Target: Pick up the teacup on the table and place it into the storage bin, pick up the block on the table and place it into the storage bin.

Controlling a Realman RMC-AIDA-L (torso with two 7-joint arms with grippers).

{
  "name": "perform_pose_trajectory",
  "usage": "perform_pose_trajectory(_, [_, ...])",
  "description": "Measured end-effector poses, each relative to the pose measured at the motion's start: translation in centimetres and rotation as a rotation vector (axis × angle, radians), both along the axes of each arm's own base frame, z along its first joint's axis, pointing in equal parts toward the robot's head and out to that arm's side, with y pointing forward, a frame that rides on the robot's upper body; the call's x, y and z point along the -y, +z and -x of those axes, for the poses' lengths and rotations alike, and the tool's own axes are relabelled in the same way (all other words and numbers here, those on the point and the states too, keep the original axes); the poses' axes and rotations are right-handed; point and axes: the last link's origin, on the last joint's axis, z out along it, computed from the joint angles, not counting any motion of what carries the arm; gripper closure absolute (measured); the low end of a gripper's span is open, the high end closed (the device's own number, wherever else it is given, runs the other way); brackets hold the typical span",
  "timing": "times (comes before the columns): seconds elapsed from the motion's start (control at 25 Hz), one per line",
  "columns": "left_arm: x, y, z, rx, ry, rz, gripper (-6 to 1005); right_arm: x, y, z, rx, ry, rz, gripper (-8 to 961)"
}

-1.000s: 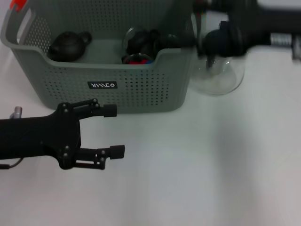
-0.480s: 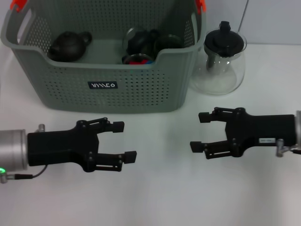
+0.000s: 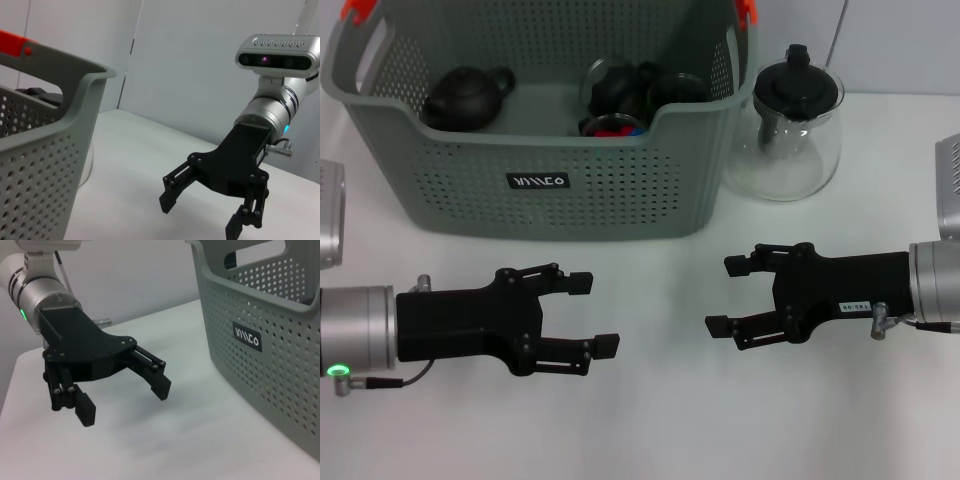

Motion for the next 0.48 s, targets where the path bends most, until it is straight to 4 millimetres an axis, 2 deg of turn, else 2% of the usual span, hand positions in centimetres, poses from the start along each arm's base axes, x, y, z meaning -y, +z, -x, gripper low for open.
perform_pose_trajectory(0.48, [0.11,-0.12,-0.02,0.002,-0.002,0.006,92,-0.20,0.34,-0.20,0.003,-0.010,-0.009,7])
